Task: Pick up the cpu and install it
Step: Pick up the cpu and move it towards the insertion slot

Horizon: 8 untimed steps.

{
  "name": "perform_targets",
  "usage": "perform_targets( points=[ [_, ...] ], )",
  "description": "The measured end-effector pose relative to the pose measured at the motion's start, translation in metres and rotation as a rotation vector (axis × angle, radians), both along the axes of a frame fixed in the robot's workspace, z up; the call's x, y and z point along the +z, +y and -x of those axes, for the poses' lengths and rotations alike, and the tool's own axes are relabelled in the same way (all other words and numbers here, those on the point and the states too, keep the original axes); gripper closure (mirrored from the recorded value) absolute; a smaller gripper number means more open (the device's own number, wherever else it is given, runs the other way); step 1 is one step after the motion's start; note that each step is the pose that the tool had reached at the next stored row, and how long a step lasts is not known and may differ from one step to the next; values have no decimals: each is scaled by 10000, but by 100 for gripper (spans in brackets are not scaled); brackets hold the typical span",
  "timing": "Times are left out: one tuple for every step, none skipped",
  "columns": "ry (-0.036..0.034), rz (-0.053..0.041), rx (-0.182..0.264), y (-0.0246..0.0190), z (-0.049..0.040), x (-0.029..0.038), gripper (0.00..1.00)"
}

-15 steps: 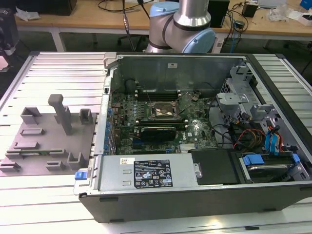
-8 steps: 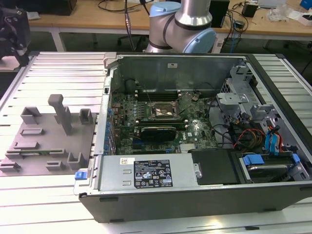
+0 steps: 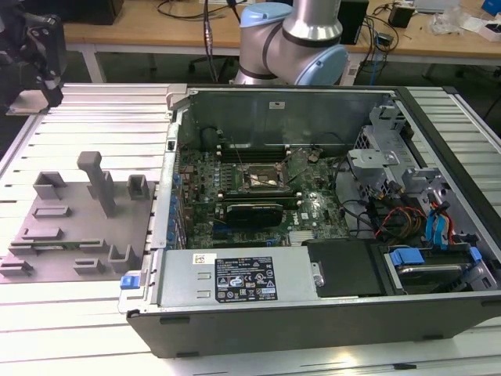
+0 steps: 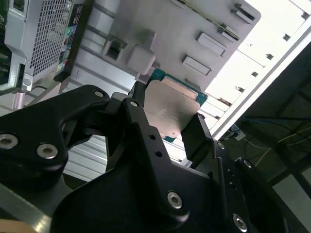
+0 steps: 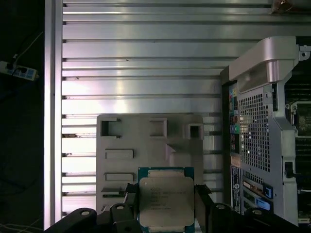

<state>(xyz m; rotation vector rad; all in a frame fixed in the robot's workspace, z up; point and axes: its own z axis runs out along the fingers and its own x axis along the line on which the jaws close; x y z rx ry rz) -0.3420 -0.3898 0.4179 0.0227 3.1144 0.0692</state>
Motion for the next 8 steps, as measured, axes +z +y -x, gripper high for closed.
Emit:
perform_targets(
  points=[
    [1,0,0,0,-29,0,45],
    [0,0,0,0,-44,0,45],
    [0,0,0,0,-83,0,45],
    [1,1,0,0,-106,0,45],
    [-2,-1,0,0,-133,-1,45],
    [0,0,1,0,-180,0,45],
    [-1,-1,0,0,-216,-1,45],
    [1,1,0,0,-251,0,45]
  ],
)
